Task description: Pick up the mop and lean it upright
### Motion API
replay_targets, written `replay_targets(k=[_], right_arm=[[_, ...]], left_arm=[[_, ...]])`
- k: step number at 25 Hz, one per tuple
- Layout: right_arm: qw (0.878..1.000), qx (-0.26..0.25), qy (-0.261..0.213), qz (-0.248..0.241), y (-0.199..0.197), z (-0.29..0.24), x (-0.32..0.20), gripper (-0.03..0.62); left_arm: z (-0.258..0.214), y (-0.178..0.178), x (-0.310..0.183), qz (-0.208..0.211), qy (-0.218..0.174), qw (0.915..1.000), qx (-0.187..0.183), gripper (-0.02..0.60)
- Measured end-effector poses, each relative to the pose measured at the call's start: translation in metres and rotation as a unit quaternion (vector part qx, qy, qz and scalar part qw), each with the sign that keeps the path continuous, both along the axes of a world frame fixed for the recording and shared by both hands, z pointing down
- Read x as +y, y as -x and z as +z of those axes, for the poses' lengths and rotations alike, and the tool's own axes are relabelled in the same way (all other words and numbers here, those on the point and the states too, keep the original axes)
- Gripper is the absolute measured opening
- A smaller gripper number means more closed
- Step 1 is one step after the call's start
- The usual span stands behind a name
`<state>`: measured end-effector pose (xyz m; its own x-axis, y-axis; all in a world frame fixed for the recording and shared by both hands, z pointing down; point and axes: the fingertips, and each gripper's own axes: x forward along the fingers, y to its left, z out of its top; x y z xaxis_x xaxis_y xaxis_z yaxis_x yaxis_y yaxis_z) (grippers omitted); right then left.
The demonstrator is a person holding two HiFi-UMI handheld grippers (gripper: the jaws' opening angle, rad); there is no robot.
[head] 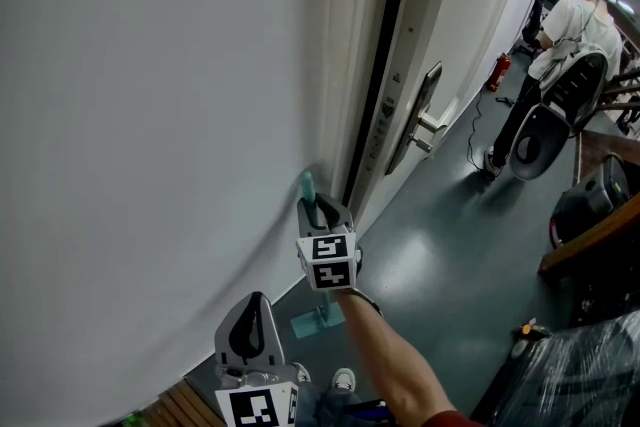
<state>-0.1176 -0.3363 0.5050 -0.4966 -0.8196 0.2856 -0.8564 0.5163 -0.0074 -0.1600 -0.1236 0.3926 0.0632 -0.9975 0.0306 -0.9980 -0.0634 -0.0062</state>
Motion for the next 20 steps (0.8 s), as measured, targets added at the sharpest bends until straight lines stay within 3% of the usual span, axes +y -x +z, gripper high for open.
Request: replay_targets(k=[3,9,20], right_arm=[[1.000,0.007,0.003,-0.007,0.002,0.002,0.001,0.114],[1.000,0.011,-0.002,-0.018,0.005,0.006,0.005,0.182],[0.999,-0.006,-0.020,-0.030,0.000,-0.009,0.016,0.201]], left_arm=[[-0.001,-0.002,0.001,0.002,0.000,1.0000,-0.001,0.012],[0.001,-0.002,0.000,0.001,0.004,1.0000,-0.002,0.012],[0.000,-0.004,-0.001,0.000,0.002,1.0000,-0.003,0.012]])
